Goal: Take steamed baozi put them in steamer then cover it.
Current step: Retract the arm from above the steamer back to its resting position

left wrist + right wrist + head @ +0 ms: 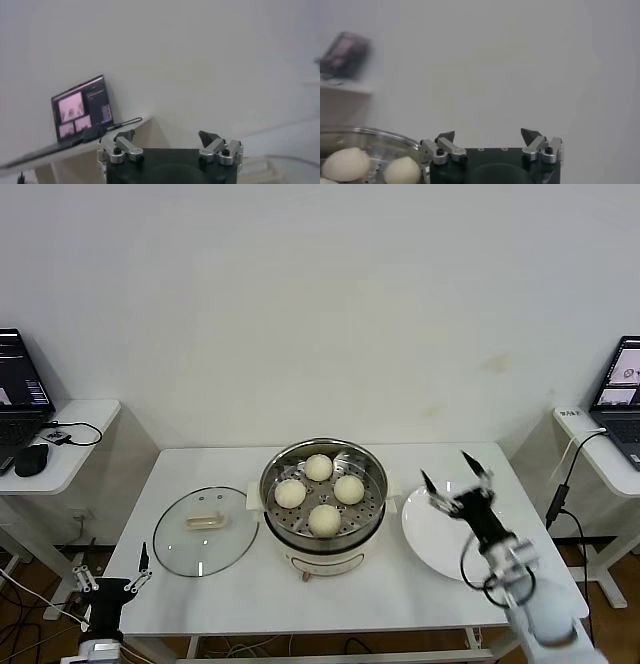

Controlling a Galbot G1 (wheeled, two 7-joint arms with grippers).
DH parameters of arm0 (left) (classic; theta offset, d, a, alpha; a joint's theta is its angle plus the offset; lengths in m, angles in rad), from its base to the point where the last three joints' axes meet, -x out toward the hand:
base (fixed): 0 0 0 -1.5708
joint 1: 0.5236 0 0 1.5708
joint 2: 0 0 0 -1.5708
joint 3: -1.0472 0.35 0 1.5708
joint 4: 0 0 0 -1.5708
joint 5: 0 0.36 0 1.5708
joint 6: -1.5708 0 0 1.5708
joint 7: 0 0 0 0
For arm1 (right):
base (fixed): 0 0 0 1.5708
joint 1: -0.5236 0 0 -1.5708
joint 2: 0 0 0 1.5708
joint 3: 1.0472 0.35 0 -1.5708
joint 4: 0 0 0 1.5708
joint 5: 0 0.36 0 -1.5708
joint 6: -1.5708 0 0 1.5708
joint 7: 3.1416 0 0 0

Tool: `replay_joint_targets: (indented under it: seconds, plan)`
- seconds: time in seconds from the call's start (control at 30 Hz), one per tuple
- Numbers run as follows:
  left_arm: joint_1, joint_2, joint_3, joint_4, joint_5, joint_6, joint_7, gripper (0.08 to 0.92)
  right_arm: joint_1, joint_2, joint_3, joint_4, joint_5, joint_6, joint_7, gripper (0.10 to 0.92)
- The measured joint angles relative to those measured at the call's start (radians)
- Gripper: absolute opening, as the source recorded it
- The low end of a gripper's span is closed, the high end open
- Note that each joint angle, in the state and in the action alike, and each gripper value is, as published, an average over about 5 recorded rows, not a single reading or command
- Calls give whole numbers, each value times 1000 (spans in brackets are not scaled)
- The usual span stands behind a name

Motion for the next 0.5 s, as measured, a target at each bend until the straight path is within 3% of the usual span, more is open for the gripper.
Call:
replay_joint_targets:
  seconds: [0.3, 0.5]
  plan:
    - [-99, 77, 43, 101, 503, -20, 15, 823, -178, 155, 180, 11, -44, 114, 33, 823]
    - [-191, 110, 97, 167, 697, -21, 38, 823, -231, 219, 259, 14, -62, 154, 49, 823]
